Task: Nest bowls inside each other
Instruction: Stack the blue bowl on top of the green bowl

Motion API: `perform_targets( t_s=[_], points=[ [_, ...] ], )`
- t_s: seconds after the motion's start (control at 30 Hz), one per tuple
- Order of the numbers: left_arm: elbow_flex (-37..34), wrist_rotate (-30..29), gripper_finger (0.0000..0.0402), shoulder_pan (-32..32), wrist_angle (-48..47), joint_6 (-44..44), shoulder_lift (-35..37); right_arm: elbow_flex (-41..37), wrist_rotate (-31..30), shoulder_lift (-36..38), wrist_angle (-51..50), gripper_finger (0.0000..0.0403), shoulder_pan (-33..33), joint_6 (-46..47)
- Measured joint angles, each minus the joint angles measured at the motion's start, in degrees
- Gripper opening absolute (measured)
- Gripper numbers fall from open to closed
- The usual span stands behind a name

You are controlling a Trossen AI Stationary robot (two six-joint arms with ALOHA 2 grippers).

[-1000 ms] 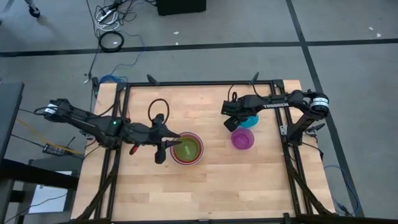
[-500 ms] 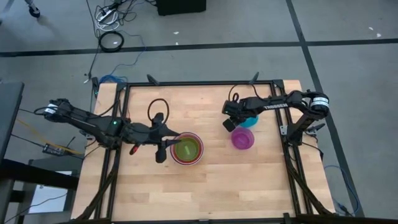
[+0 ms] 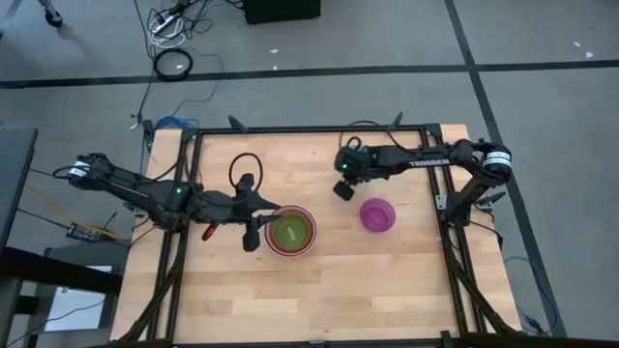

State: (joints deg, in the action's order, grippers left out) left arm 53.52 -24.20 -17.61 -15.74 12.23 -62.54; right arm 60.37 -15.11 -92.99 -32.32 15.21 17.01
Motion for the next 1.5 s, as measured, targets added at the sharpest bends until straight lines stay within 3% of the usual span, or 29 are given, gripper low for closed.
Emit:
perform_targets(
  t_s=[0.3,0.57,0.97,1.27,1.5],
  points=[
    [0.0,-4.9,0.0117,0.0,0.0,-0.6,0.0,12.9,5.8,0.0,5.4,0.0001,-16.0,-6.6],
    [-0.1,-9.1,0.0117,0.0,2.5,-4.1,0.3,13.7,9.1,0.0,16.9,0.0000,-25.2,-6.1],
    [-0.1,-10.4,0.0117,0.0,16.6,-14.0,4.6,13.7,9.6,-2.0,21.0,0.0000,-26.3,-6.1],
    [-0.1,-10.4,0.0117,0.0,17.7,-15.0,6.1,13.6,12.4,-10.0,24.3,0.0002,-26.1,-5.4],
    [-0.1,-10.4,0.0117,0.0,17.1,-15.0,6.2,13.6,14.2,-11.0,25.2,0.0009,-26.0,-5.3]
  ],
)
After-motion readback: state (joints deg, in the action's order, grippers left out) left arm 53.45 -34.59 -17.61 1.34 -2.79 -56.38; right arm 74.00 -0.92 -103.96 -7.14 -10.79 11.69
